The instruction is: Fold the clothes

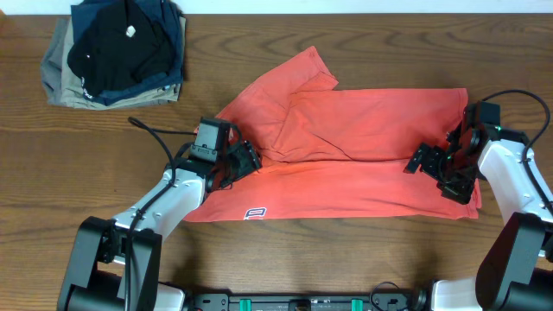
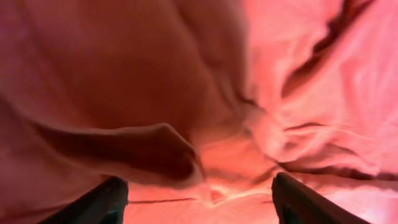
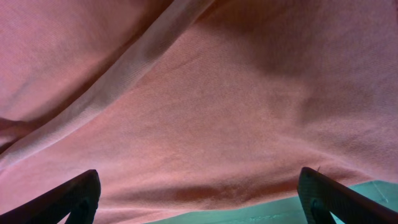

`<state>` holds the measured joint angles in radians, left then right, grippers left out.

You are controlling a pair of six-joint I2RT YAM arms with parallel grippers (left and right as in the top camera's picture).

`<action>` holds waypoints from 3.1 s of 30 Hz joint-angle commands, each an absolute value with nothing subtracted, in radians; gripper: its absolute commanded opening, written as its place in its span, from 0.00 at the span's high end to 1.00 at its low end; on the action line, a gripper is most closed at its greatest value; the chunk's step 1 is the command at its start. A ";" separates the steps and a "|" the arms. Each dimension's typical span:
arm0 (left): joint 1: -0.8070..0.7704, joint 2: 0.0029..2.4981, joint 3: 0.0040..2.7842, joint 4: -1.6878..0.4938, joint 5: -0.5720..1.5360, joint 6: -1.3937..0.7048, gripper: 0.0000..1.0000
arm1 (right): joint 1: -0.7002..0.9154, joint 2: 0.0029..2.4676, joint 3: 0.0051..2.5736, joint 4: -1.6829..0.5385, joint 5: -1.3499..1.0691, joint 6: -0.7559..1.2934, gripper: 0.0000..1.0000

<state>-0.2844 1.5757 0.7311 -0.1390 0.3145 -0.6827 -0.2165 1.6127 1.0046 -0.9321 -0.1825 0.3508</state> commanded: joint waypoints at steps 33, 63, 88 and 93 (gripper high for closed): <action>-0.286 1.584 0.823 0.034 0.197 -0.728 0.94 | -0.207 1.615 1.018 -0.890 -0.162 0.336 0.02; -0.287 1.486 1.085 -0.167 0.101 -0.411 0.02 | -0.249 1.614 1.345 -1.055 -0.167 0.266 0.01; -0.208 2.257 2.045 -0.589 0.175 -0.027 0.02 | -0.231 1.959 1.609 -0.766 0.115 0.108 0.01; -0.209 2.320 2.044 -0.528 0.221 -0.026 0.02 | -0.239 2.030 1.610 -0.751 0.142 0.093 0.01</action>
<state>-0.2092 2.3108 2.0209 -0.5484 0.1741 -0.0544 -0.2363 2.0052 1.5757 -0.7597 0.0845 0.1204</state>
